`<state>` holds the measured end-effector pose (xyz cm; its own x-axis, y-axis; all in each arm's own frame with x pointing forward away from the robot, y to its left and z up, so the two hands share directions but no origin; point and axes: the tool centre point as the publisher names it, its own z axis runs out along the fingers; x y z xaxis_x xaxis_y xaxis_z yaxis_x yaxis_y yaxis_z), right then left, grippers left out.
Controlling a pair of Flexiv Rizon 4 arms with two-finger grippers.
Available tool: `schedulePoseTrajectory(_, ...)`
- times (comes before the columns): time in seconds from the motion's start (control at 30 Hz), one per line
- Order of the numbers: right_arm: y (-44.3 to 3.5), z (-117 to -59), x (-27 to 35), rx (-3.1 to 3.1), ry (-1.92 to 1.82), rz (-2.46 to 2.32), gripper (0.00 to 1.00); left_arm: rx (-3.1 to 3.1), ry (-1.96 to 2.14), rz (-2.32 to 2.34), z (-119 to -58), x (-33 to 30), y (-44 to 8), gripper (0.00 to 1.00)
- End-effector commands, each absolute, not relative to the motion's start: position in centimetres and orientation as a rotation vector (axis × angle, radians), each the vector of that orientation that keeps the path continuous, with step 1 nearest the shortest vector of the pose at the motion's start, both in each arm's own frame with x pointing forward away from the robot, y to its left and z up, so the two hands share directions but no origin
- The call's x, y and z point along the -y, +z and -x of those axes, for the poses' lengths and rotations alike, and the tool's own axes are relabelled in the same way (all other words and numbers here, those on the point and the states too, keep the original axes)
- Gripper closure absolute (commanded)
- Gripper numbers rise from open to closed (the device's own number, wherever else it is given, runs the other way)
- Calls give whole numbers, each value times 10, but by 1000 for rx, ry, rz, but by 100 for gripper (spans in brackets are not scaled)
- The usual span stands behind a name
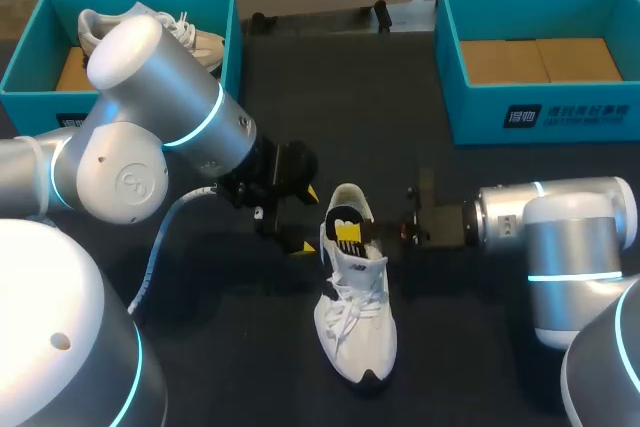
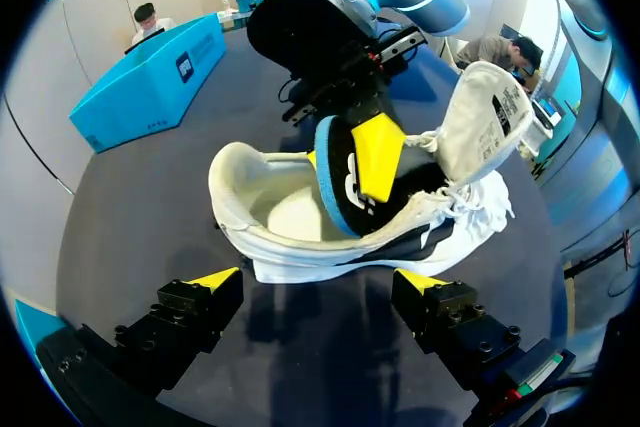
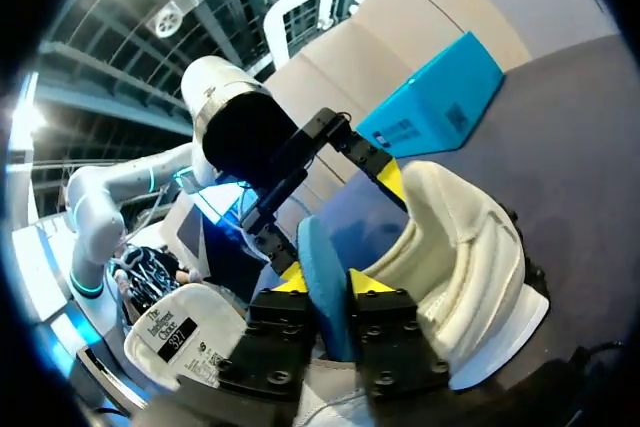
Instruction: Take the shoe out of the shoebox, open the shoe tongue, remove and reinsert the insole, then place the shoe into the shoebox
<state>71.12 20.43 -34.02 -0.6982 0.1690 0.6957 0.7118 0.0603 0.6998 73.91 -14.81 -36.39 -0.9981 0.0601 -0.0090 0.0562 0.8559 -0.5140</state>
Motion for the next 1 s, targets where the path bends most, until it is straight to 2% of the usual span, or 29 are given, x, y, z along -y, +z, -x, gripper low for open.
schedulePoseTrajectory(0.03,-333,-714,-206,1938,-1676,866,56,3022,837,94,-738,148,-365,0)
schedulePoseTrajectory(0.1,-329,-720,-206,1960,-1691,847,54,3022,837,94,-738,148,-365,0)
schedulePoseTrajectory(0.27,-325,-729,-204,1973,-1712,831,58,3022,837,94,-738,148,-365,0)
schedulePoseTrajectory(0.37,-326,-734,-204,1970,-1717,827,68,3022,837,94,-738,148,-365,0)
schedulePoseTrajectory(0.4,-328,-736,-204,1964,-1717,828,75,3022,837,94,-738,148,-365,0)
schedulePoseTrajectory(0.43,-329,-738,-204,1959,-1714,831,97,3022,837,94,-738,148,-365,0)
schedulePoseTrajectory(0.47,-331,-739,-204,1956,-1711,836,100,3022,837,94,-738,148,-365,0)
schedulePoseTrajectory(1.0,-353,-715,-204,1921,-1609,919,100,3022,837,94,-738,148,-365,0)
